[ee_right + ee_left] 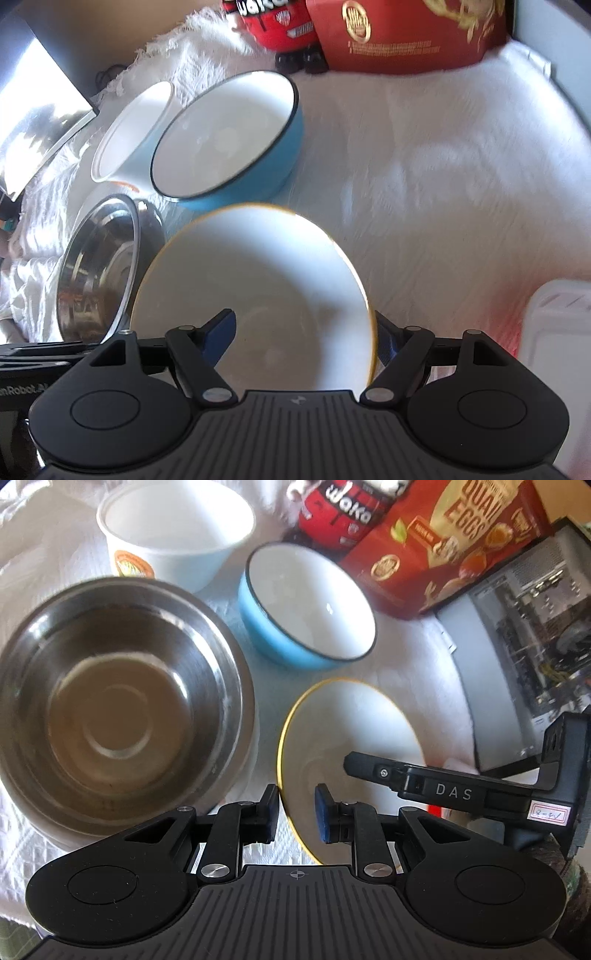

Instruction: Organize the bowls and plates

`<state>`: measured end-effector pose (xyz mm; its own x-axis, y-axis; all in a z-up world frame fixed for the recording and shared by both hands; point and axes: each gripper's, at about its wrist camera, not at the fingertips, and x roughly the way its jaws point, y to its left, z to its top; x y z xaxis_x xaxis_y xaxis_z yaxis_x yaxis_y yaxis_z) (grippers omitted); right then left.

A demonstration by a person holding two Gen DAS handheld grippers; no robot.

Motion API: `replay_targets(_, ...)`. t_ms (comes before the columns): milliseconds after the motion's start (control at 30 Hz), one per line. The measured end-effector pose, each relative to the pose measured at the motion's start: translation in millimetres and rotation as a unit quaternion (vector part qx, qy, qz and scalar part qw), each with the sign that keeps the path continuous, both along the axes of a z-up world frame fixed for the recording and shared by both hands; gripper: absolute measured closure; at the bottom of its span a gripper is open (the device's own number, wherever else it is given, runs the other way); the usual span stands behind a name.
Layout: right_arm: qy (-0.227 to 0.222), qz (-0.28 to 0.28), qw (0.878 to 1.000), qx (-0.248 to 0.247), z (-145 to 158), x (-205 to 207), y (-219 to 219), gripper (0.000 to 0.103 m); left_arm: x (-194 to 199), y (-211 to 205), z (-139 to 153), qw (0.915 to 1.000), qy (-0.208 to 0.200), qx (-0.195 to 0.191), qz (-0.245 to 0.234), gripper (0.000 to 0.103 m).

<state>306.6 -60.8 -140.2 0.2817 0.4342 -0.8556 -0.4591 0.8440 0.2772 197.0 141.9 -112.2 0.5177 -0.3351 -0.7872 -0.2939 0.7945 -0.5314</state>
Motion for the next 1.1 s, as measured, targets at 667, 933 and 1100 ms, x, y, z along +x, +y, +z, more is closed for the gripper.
replay_targets(667, -0.128, -0.075, 0.988, 0.033, 108, -14, 27, 0.008, 46, 82, 54, 0.9944, -0.095, 0.044, -0.011, 0.08)
replay_targets(933, -0.091, -0.075, 0.993, 0.015, 87, 39, 19, 0.006, 85, 86, 20, 0.998, -0.042, 0.044, 0.015, 0.08)
replay_targets(1100, -0.075, -0.069, 0.995, -0.001, 66, 61, 28, 0.002, 88, 89, 5, 0.9979, -0.029, 0.028, 0.051, 0.08)
